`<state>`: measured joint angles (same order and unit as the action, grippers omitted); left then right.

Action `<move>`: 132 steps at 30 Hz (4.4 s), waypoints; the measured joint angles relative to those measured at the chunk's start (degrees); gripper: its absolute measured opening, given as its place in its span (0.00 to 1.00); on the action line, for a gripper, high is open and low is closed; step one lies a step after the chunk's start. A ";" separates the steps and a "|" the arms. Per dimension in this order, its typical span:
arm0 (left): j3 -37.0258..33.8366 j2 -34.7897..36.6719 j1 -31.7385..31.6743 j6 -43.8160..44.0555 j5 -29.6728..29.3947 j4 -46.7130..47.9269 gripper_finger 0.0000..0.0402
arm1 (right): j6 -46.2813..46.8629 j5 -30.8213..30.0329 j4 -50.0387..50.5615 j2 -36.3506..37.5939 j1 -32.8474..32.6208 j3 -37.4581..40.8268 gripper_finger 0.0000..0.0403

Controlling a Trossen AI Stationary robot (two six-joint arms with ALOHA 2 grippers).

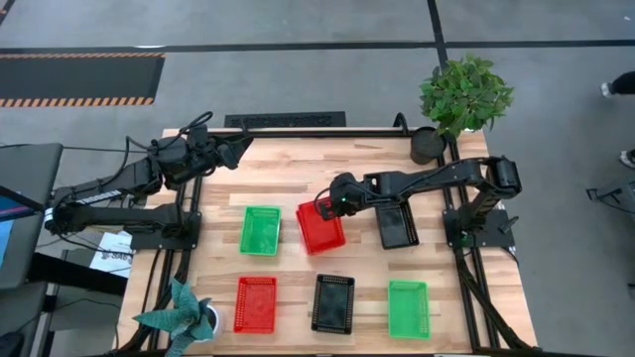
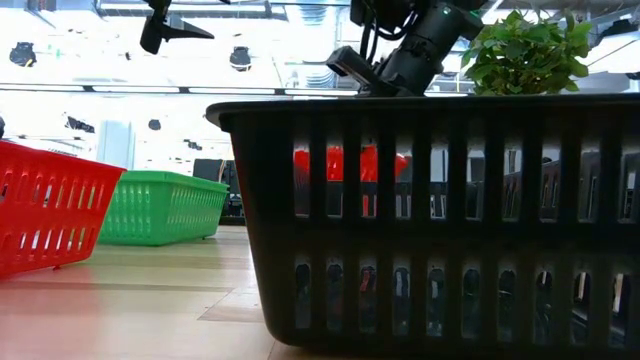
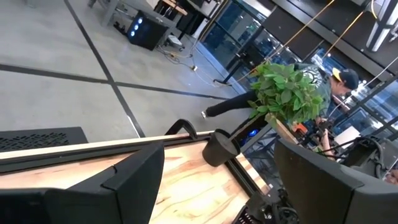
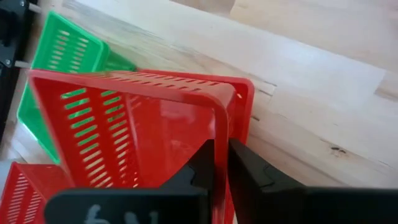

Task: Stack baskets by color
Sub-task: Stack the top red bin on top of the middle red bin, then stack the bottom green bin on top of the top green bin

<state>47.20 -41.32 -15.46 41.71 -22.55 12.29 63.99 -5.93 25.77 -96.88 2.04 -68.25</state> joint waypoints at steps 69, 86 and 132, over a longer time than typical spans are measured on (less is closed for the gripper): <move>-0.02 -0.02 0.02 1.53 -1.44 2.51 0.72 | -24.79 6.06 -3.24 1.77 4.69 -4.39 0.19; -0.02 -0.07 0.02 3.11 -1.40 3.92 0.72 | -25.21 12.29 -6.24 -5.83 1.87 -4.48 0.19; -0.02 -0.02 0.02 4.66 -1.25 5.25 0.72 | -27.16 4.48 10.56 -2.29 7.87 -9.99 0.19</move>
<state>47.18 -41.34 -15.44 46.37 -23.79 17.54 36.83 -1.45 36.33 -99.17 9.91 -78.24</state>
